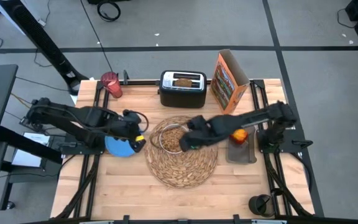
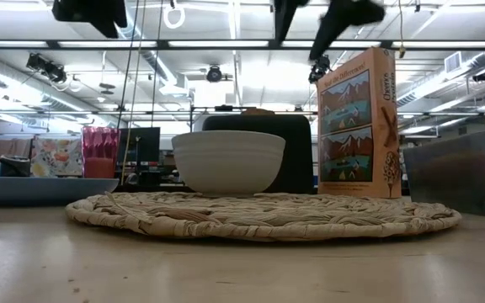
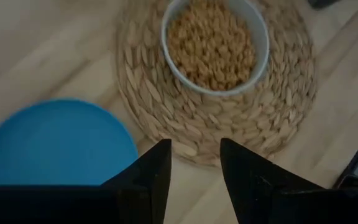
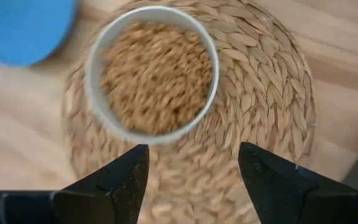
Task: Arrange a breakfast setting
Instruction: Adjust the bowl on the center right of the table mat
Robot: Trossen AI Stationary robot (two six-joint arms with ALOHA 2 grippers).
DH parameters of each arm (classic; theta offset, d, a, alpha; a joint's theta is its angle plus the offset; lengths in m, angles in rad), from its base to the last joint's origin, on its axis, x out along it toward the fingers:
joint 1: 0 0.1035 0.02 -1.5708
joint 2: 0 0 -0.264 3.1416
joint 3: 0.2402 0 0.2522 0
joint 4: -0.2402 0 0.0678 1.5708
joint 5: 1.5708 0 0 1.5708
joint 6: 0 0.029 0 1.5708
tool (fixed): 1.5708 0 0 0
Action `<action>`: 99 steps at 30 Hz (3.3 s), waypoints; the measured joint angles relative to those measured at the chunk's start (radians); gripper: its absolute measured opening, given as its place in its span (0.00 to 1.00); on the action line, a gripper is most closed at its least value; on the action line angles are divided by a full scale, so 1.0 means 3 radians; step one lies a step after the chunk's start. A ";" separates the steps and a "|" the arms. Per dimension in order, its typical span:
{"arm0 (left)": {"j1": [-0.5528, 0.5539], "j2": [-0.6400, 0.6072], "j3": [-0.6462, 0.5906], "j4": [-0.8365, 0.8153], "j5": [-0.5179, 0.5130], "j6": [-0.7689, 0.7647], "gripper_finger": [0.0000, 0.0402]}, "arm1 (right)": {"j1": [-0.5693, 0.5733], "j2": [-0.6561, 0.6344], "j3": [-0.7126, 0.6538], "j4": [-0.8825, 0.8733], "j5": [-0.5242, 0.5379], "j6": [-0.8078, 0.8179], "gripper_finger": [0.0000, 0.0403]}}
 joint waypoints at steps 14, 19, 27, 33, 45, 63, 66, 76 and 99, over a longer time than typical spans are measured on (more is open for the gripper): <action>0.0027 -0.0335 0.0002 -0.0058 -0.0049 0.0611 0.36 | -0.0649 0.0754 0.0000 0.0186 -0.0982 -0.0171 0.53; 0.0027 -0.0414 0.0001 -0.0077 -0.0114 0.0621 0.36 | -0.0720 0.0818 -0.0003 0.0135 -0.1064 -0.0228 0.47; 0.0027 -0.0445 0.0001 -0.0064 -0.0182 0.0619 0.36 | -0.0899 0.0808 -0.0003 0.0094 -0.1148 -0.0399 0.40; 0.0023 -0.0444 0.0001 -0.0061 -0.0178 0.0584 0.36 | -0.1003 0.0821 -0.0003 0.0117 -0.1254 -0.0497 0.32; 0.0023 -0.0444 0.0001 -0.0042 -0.0175 0.0581 0.36 | -0.1014 0.0818 -0.0044 0.0287 -0.1357 -0.0569 0.23; 0.0023 -0.0444 -0.0001 -0.0042 -0.0174 0.0576 0.36 | -0.0989 0.0821 -0.0273 0.0457 -0.1503 -0.0494 0.11; 0.0023 -0.0448 -0.0001 -0.0042 -0.0174 0.0577 0.36 | -0.0993 0.0819 -0.0268 0.0481 -0.1503 -0.0514 0.03; 0.0025 -0.0520 -0.0005 -0.0059 -0.0175 0.0612 0.36 | -0.0985 0.0743 -0.0274 0.0328 -0.1602 -0.0768 0.02; 0.0023 -0.0591 -0.0003 -0.0067 -0.0182 0.0497 0.36 | -0.0912 0.0502 -0.0624 0.0007 -0.1509 -0.1325 0.02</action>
